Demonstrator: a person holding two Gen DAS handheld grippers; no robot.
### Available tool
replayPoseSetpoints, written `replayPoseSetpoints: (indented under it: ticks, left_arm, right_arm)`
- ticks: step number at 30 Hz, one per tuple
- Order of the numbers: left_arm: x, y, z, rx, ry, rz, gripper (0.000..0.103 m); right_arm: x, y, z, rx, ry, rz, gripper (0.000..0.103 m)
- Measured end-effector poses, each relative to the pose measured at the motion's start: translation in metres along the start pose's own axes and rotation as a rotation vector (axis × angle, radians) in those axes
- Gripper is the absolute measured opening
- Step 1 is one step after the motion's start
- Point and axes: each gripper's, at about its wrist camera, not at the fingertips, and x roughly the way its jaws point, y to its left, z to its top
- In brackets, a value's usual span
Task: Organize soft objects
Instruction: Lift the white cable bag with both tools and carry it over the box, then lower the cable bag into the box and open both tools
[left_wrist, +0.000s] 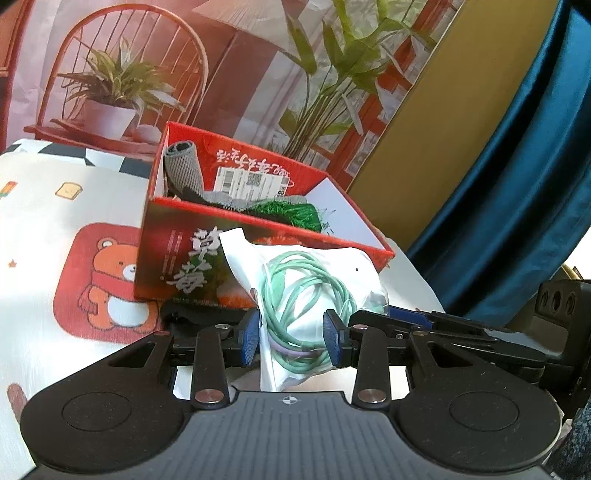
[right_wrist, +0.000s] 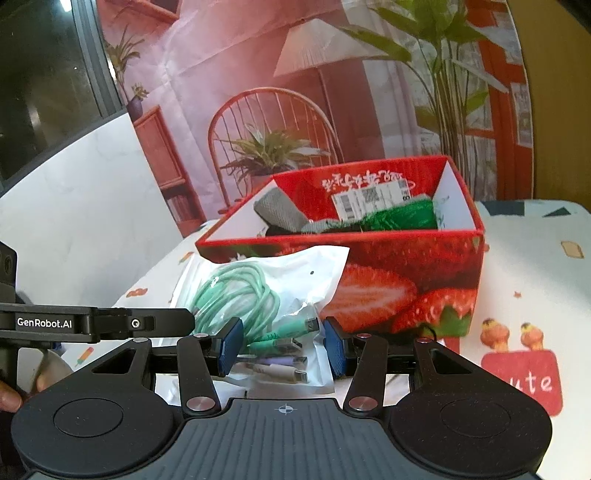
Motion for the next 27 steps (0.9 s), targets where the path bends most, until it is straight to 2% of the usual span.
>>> replayPoseSetpoints:
  ticks: [15,23,27]
  left_arm:
    - [0.013,0.001,0.041,0.033,-0.038,-0.004,0.039]
    - [0.038,0.007,0.07,0.048,-0.032,0.0,0.039]
    - [0.063,0.024,0.089,0.012,-0.004,-0.015,0.039]
  right_arm:
    - [0.016,-0.009,0.045,-0.019,-0.045,0.005,0.045]
    - [0.041,-0.026,0.08,-0.005,-0.041,0.004,0.045]
    - [0.062,-0.036,0.096,-0.018,-0.031,-0.014,0.045]
